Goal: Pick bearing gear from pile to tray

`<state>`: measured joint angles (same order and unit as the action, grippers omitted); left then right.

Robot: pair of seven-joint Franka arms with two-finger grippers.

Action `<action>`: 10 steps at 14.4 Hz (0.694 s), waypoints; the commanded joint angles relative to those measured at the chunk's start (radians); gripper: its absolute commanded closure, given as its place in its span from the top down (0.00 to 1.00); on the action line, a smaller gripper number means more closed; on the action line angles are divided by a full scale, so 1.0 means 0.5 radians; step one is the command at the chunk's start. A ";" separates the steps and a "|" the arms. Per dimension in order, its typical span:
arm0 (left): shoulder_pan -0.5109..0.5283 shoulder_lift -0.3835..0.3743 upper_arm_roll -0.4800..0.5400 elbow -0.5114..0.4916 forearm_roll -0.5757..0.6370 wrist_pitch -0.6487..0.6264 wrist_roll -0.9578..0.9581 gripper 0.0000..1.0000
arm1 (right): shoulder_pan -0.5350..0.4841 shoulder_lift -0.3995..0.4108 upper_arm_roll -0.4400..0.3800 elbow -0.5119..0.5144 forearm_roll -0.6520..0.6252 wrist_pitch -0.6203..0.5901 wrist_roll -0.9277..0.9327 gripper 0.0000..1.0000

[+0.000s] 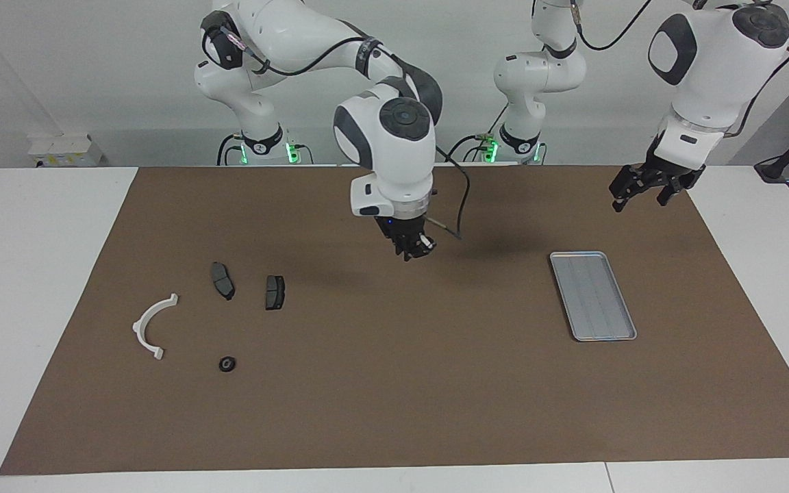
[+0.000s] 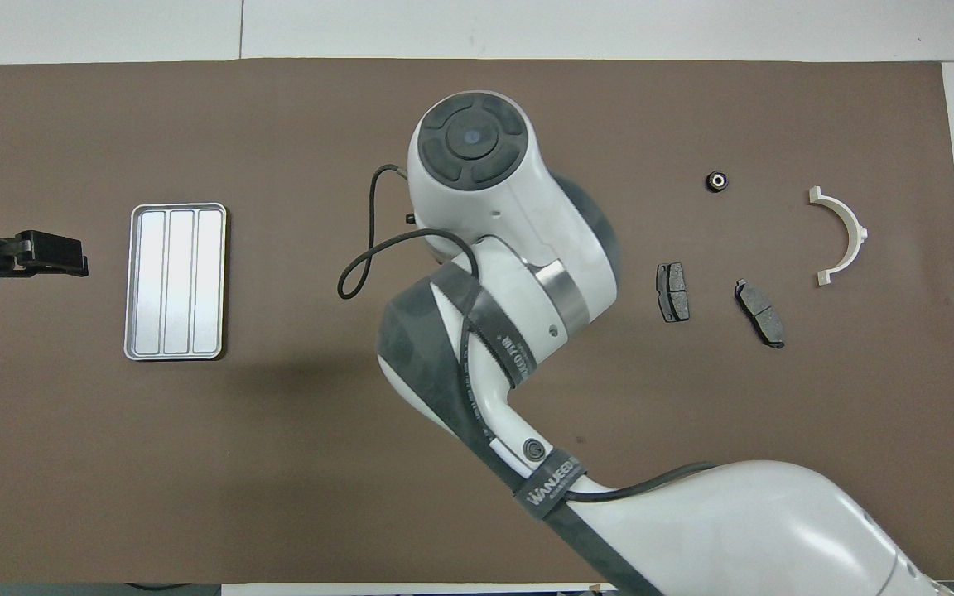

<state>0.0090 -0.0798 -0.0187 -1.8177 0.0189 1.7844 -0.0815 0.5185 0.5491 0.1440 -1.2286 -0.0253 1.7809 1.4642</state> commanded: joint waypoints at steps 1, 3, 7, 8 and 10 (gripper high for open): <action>0.019 -0.077 0.007 -0.114 -0.019 0.094 0.025 1.00 | 0.131 0.140 -0.018 -0.077 -0.050 0.226 0.277 0.00; 0.031 -0.077 0.007 -0.120 -0.019 0.100 0.022 1.00 | 0.169 0.251 -0.012 -0.095 -0.145 0.368 0.409 0.00; -0.012 -0.077 0.004 -0.129 -0.019 0.113 0.000 1.00 | 0.184 0.322 -0.015 -0.199 -0.152 0.567 0.416 0.00; -0.027 -0.080 0.004 -0.132 -0.016 0.110 0.003 1.00 | 0.184 0.322 -0.018 -0.245 -0.155 0.607 0.419 0.00; -0.024 -0.083 0.004 -0.150 -0.016 0.119 0.000 1.00 | 0.184 0.319 -0.018 -0.316 -0.179 0.681 0.419 0.00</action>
<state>0.0044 -0.0804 -0.0240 -1.8380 0.0188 1.8124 -0.0816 0.6120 0.7288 0.1335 -1.3309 -0.0876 2.0736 1.6550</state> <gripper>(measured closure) 0.000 0.811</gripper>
